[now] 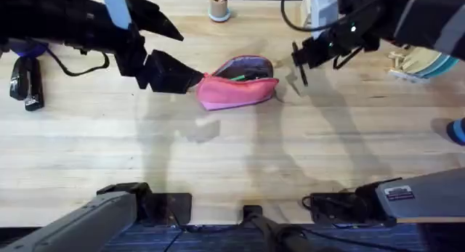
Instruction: Unzip the bag, pick up the pens from the table one at a time and place them inside, then zip the bag closed.
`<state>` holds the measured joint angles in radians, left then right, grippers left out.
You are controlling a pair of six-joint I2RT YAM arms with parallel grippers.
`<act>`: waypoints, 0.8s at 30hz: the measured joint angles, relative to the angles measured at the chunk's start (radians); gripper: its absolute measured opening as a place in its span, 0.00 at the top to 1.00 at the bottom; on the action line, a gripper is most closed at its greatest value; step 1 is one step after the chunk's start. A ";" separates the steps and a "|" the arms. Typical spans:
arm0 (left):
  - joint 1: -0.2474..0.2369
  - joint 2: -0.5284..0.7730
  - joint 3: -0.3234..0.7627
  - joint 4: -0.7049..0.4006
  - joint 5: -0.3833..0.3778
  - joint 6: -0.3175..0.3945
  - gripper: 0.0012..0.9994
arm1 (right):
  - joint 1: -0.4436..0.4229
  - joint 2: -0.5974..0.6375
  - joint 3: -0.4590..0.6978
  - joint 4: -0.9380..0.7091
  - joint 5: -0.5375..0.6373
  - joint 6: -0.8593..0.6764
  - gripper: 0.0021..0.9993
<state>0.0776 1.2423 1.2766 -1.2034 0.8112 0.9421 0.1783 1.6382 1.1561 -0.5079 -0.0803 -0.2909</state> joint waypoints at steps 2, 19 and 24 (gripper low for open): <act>0.000 0.000 0.000 0.000 0.000 0.000 0.01 | 0.000 -0.011 0.022 0.000 -0.003 0.000 0.97; 0.000 0.000 0.000 0.000 0.000 0.000 0.01 | 0.145 -0.101 0.072 0.002 -0.126 -0.327 0.97; 0.000 0.000 0.000 0.000 0.000 0.000 0.01 | 0.205 -0.101 0.072 0.002 -0.130 -0.481 0.97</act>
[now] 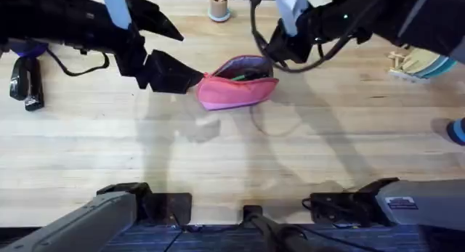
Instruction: Unzip the bag, pick up the pens from the table one at a time and place them inside, then zip the bag closed.
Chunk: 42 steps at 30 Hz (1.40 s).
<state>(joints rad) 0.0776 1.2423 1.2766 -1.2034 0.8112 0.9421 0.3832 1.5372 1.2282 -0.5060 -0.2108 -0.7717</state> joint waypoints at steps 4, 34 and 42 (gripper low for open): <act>0.000 0.000 0.000 0.000 0.000 0.000 0.01 | 0.040 0.000 0.000 0.000 -0.001 -0.084 0.97; 0.000 0.000 0.000 0.000 0.000 0.000 0.01 | 0.099 0.124 0.002 -0.077 -0.127 -0.451 0.97; 0.000 0.000 0.000 0.000 0.000 0.000 0.01 | 0.139 0.170 0.002 -0.004 -0.127 -0.475 0.97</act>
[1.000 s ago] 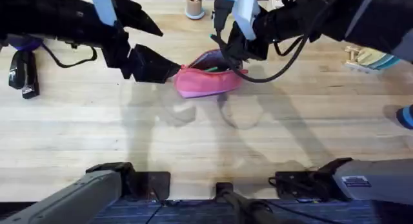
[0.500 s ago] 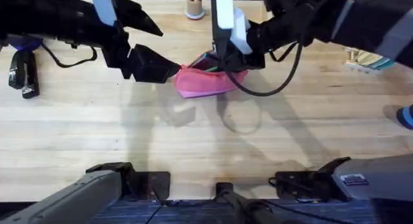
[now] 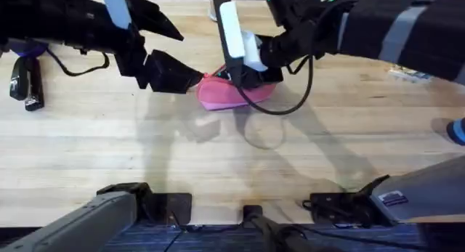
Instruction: Unzip the bag, pick up the pens from the table one at a time and place them inside, then zip the bag closed.
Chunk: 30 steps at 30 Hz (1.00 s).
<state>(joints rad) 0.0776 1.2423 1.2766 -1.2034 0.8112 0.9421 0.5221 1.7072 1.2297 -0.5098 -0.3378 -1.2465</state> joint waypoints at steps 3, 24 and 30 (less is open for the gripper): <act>0.000 0.000 0.000 0.000 0.000 0.000 0.01 | 0.008 0.010 0.000 0.016 0.000 -0.004 0.97; 0.000 0.000 0.000 0.004 0.000 0.000 0.01 | 0.012 0.015 0.002 0.019 0.000 -0.014 0.00; 0.000 0.000 0.000 0.018 0.000 0.000 0.01 | 0.012 0.015 0.002 0.019 0.000 0.000 0.00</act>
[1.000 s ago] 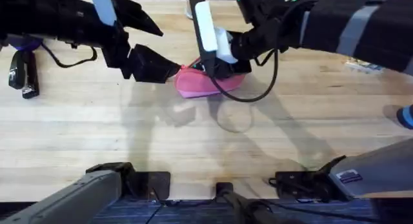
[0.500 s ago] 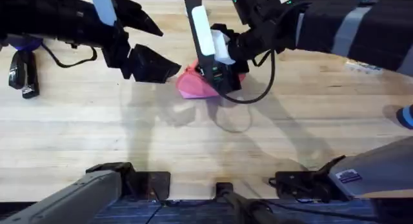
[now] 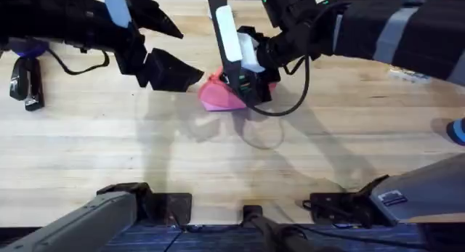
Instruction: Unzip the bag, pick up the pens from the table one at a time and place them inside, then zip the bag closed.
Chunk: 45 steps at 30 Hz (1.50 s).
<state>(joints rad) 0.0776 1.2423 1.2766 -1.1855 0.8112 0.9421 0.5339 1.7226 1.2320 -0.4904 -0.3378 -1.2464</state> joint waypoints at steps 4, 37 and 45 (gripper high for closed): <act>0.000 0.000 0.000 0.000 0.000 0.000 0.01 | 0.000 0.000 0.000 0.000 0.001 0.070 0.00; 0.352 0.217 0.000 -0.097 0.093 0.493 0.01 | 0.000 -0.095 0.086 -0.146 0.087 0.602 0.00; 0.352 0.400 0.000 -0.104 0.170 0.686 0.01 | 0.000 -0.096 0.214 -0.254 0.087 0.687 0.00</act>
<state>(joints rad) 0.4301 1.6420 1.2766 -1.2896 0.9817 1.6279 0.5339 1.6264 1.4463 -0.7448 -0.2512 -0.5589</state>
